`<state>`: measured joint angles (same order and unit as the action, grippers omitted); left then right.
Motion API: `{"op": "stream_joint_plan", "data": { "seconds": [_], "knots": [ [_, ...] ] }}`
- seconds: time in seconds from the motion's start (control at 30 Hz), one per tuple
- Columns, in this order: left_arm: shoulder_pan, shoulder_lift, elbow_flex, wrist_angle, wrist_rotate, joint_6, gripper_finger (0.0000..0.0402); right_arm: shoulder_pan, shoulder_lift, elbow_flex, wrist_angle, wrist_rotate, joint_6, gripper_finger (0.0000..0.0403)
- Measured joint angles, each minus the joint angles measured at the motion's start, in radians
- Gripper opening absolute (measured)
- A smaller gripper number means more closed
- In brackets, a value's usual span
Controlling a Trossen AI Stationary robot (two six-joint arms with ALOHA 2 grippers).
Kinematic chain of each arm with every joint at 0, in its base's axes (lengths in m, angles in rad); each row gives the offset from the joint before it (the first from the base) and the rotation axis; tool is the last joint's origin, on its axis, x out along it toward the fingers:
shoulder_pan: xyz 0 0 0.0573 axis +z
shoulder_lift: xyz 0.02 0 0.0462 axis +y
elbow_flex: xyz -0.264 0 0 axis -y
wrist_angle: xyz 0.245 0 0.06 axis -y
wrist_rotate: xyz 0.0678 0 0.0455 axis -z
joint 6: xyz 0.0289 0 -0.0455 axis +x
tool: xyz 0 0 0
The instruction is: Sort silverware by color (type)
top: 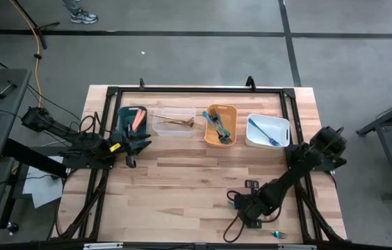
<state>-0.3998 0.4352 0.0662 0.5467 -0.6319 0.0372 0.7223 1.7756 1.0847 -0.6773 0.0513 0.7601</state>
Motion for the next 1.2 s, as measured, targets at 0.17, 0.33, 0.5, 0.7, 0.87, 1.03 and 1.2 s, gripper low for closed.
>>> {"op": "stream_joint_plan", "data": {
  "seconds": [0.17, 0.33, 0.5, 0.7, 0.87, 1.03, 1.2],
  "knots": [
    [0.0, 0.0, 0.0, -0.001, 0.0, 0.0, 0.0111, -0.023, -0.036, 0.006, -0.009, 0.018, -0.051, 0.0002],
    [0.0, 0.0, 0.0, -0.001, 0.0, 0.0, 0.0111, -0.054, -0.045, 0.006, -0.013, 0.039, -0.087, 0.0002],
    [0.0, 0.0, 0.0, -0.001, 0.0, 0.0, 0.0111, -0.069, -0.046, 0.006, 0.007, -0.039, -0.075, 0.0001],
    [0.0, 0.0, 0.0, -0.001, 0.0, -0.007, 0.0111, -0.068, -0.046, 0.006, 0.016, -0.1, -0.061, 0.0],
    [0.0, 0.0, 0.0, -0.002, 0.0, -0.01, 0.0111, -0.071, -0.047, 0.006, 0.041, -0.105, -0.03, 0.0001],
    [0.0, 0.0, 0.0, -0.002, 0.0, -0.01, 0.0111, -0.082, -0.047, 0.006, 0.082, -0.104, -0.004, 0.0032],
    [0.0, 0.0, 0.0, -0.002, 0.0, -0.01, 0.0111, -0.081, -0.047, 0.006, 0.075, -0.093, 0.0, 0.0093]
  ]
}}
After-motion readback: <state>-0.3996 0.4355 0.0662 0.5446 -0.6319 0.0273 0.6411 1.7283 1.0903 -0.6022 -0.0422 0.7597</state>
